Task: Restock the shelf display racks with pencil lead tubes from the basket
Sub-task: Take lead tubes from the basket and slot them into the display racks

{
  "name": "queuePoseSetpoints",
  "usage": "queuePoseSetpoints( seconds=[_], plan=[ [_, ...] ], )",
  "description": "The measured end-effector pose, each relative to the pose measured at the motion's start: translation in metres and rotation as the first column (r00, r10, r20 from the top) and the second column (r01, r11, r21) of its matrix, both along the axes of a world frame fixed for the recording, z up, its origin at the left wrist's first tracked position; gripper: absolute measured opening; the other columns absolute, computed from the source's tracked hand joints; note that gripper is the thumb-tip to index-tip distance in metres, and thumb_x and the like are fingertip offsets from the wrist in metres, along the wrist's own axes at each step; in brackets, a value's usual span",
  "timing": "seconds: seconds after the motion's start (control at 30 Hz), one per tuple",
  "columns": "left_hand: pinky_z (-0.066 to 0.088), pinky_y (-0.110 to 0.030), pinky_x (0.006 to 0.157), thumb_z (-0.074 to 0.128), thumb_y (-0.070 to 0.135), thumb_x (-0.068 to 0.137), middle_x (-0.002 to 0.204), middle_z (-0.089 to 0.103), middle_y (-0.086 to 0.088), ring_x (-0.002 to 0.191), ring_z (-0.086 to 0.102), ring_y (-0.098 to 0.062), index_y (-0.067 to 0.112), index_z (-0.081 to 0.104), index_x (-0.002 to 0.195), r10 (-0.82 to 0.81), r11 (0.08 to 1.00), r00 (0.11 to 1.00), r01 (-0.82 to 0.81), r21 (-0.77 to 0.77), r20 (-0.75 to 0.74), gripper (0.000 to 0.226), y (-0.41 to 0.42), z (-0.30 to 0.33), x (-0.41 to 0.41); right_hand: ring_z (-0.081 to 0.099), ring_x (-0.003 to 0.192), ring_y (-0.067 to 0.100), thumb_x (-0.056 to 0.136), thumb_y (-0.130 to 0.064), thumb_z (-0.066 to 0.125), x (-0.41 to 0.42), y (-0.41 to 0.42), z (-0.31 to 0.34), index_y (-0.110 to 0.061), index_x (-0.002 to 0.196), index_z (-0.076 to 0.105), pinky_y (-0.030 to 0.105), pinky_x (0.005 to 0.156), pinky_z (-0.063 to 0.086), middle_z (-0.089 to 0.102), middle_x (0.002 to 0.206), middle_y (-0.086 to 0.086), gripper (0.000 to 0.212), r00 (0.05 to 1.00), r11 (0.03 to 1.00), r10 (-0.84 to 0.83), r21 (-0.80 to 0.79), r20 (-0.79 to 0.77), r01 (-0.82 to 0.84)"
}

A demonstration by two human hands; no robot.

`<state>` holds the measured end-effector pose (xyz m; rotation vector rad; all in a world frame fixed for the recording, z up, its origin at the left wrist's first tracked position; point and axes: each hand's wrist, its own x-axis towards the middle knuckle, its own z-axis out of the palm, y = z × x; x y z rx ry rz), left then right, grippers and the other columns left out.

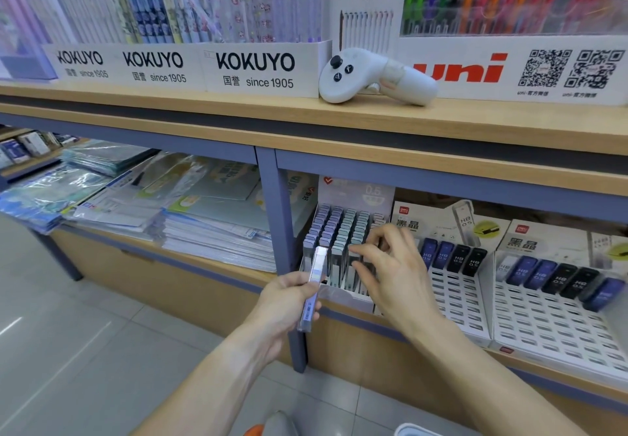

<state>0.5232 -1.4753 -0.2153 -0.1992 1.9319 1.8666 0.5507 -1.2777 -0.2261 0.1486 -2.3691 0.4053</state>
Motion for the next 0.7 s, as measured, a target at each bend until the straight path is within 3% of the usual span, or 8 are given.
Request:
queuePoseSetpoints(
  seconds=[0.17,0.27,0.37,0.43,0.5,0.6,0.7],
  plan=[
    [0.05,-0.024,0.056,0.065,0.006,0.097,0.094,0.069,-0.006,0.08,0.067,-0.02,0.019,0.067,0.117,-0.031,0.997,0.998,0.027,-0.07,-0.054,0.023,-0.001,0.001,0.002,0.048,0.101,0.021,0.078,-0.015,0.085,-0.002,0.0,0.0,-0.018,0.109,0.077,0.039,0.066,0.055,0.054,0.104,-0.001,0.032,0.996,0.999,-0.026,0.026,0.085,0.024],
    [0.051,-0.033,0.07,0.068,0.005,0.094,0.094,0.07,-0.001,0.091,0.07,-0.021,0.022,0.07,0.11,-0.045,0.997,0.996,0.039,-0.073,-0.082,0.023,0.0,0.003,0.005,0.049,0.105,0.02,0.083,-0.019,0.082,0.0,-0.002,0.004,-0.02,0.113,0.075,0.036,0.077,0.053,0.057,0.108,-0.003,0.031,0.995,1.0,0.007,-0.007,0.095,-0.006],
    [0.05,-0.027,0.085,0.07,0.008,0.094,0.106,0.071,0.002,0.104,0.068,-0.014,0.025,0.073,0.115,-0.087,0.992,0.983,0.07,-0.107,-0.164,0.027,0.001,0.005,0.005,0.055,0.104,0.005,0.09,-0.032,0.075,0.005,-0.013,0.017,-0.03,0.125,0.065,0.023,0.086,0.048,0.063,0.109,-0.016,0.036,0.973,0.956,0.148,-0.276,0.174,-0.096],
    [0.051,-0.028,0.093,0.071,0.011,0.094,0.109,0.073,0.003,0.108,0.068,-0.014,0.028,0.074,0.116,-0.126,0.989,0.969,0.106,-0.106,-0.212,0.028,0.001,0.006,0.005,0.061,0.088,0.0,0.09,-0.03,0.075,0.006,-0.022,0.025,-0.036,0.121,0.063,0.014,0.075,0.048,0.068,0.097,-0.017,0.034,0.943,0.876,0.244,-0.469,0.225,-0.115],
    [0.053,-0.026,0.094,0.07,0.011,0.094,0.109,0.075,0.004,0.108,0.069,-0.012,0.03,0.075,0.115,-0.127,0.99,0.961,0.11,-0.082,-0.246,0.028,0.003,0.007,0.005,0.063,0.076,0.003,0.09,-0.024,0.076,0.005,-0.027,0.031,-0.038,0.112,0.065,0.018,0.067,0.05,0.07,0.087,-0.012,0.028,0.939,0.808,0.283,-0.576,0.195,-0.124],
    [0.046,-0.016,0.082,0.066,0.006,0.095,0.114,0.07,0.008,0.106,0.064,-0.006,0.028,0.066,0.123,-0.04,0.989,0.964,0.001,-0.145,-0.264,0.035,0.004,0.005,0.002,0.066,0.078,0.003,0.089,-0.022,0.077,0.0,-0.03,0.036,-0.033,0.108,0.064,0.02,0.071,0.054,0.07,0.085,-0.011,0.026,0.966,0.814,0.234,-0.566,0.113,-0.131],
    [0.042,-0.024,0.095,0.054,-0.001,0.099,0.124,0.063,0.005,0.116,0.057,-0.013,0.023,0.056,0.134,-0.007,0.966,0.972,-0.054,-0.254,-0.235,0.042,0.0,-0.004,-0.003,0.068,0.081,0.0,0.089,-0.021,0.077,-0.009,-0.032,0.033,-0.029,0.107,0.059,0.022,0.073,0.057,0.07,0.088,-0.013,0.026,0.972,0.877,0.214,-0.458,0.098,-0.147]
  ],
)
